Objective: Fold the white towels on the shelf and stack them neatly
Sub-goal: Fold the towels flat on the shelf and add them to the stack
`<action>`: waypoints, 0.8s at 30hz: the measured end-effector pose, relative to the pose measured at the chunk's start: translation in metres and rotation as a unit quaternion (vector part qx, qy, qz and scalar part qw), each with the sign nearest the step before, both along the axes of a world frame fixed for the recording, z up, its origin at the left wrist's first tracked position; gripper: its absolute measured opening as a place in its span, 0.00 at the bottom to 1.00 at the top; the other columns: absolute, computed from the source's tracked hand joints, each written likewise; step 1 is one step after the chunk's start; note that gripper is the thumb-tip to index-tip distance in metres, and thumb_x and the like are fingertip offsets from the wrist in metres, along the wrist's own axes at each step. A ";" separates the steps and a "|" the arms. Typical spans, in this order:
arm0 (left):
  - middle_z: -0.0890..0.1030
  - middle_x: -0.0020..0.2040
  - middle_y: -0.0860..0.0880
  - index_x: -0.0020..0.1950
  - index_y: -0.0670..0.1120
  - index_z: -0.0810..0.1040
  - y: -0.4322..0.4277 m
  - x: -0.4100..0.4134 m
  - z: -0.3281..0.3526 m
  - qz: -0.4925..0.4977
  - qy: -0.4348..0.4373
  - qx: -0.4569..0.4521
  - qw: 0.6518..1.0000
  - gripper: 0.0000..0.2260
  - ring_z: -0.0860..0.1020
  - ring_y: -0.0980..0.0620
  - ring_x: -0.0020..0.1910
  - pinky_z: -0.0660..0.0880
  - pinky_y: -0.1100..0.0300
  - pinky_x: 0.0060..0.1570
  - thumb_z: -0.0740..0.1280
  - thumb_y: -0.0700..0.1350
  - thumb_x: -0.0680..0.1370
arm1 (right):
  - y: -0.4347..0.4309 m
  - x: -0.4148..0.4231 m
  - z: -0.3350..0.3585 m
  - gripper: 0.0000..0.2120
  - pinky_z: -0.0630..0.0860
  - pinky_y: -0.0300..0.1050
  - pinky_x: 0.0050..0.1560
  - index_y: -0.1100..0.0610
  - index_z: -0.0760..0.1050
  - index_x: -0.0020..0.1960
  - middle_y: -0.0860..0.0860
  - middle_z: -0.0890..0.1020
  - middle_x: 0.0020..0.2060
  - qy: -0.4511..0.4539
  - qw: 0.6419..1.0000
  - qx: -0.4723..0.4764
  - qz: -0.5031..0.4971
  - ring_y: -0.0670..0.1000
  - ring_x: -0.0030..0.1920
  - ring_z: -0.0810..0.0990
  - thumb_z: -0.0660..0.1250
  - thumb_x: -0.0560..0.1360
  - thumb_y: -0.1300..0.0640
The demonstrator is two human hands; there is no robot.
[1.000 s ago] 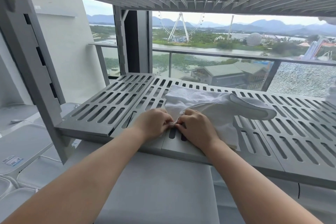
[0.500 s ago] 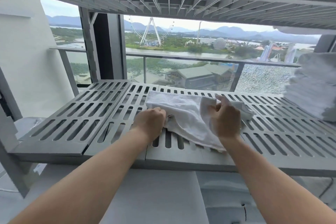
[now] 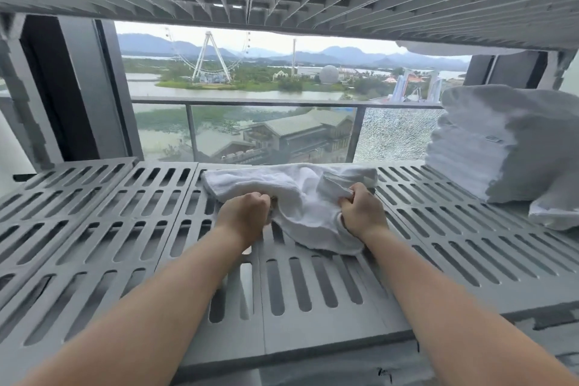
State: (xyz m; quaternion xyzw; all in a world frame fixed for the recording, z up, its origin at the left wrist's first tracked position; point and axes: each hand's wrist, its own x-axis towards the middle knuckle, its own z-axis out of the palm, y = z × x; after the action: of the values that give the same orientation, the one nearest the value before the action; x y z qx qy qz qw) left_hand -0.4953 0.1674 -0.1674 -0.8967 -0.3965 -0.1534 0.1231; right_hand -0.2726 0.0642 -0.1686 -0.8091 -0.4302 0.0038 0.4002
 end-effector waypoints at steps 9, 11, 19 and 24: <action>0.79 0.59 0.45 0.55 0.47 0.77 0.076 0.073 0.003 0.131 -0.070 -0.097 0.984 0.10 0.78 0.43 0.59 0.74 0.51 0.53 0.59 0.38 0.78 | 0.079 0.103 0.002 0.07 0.71 0.48 0.48 0.57 0.79 0.51 0.59 0.84 0.50 -0.016 0.995 -0.043 0.092 0.62 0.53 0.80 0.63 0.78 0.56; 0.80 0.59 0.45 0.56 0.47 0.77 0.088 0.082 0.004 0.149 -0.080 -0.110 0.979 0.11 0.77 0.43 0.59 0.74 0.51 0.53 0.59 0.39 0.78 | 0.089 0.117 0.002 0.05 0.68 0.46 0.45 0.55 0.77 0.45 0.58 0.84 0.48 -0.008 0.994 -0.040 0.097 0.61 0.51 0.80 0.64 0.77 0.57; 0.82 0.52 0.45 0.50 0.48 0.81 0.110 0.069 0.010 0.184 -0.206 -0.163 0.947 0.09 0.77 0.46 0.48 0.73 0.55 0.47 0.61 0.45 0.80 | 0.122 0.139 0.006 0.11 0.72 0.51 0.53 0.64 0.76 0.53 0.62 0.82 0.50 0.072 0.988 -0.005 0.134 0.62 0.52 0.79 0.58 0.81 0.58; 0.84 0.49 0.46 0.49 0.47 0.83 0.126 0.042 0.011 0.193 -0.226 -0.158 0.942 0.09 0.80 0.45 0.48 0.77 0.51 0.50 0.63 0.45 0.80 | 0.122 0.144 0.004 0.12 0.74 0.50 0.47 0.63 0.79 0.46 0.62 0.83 0.45 0.107 0.991 0.061 0.045 0.62 0.48 0.81 0.59 0.80 0.59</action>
State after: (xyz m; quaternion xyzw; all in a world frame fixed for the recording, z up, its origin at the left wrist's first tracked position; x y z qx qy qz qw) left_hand -0.4536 0.2932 -0.1569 -0.7528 -0.5983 -0.2607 -0.0859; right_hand -0.1284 0.1861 -0.1643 -0.7580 -0.4206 0.0823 0.4917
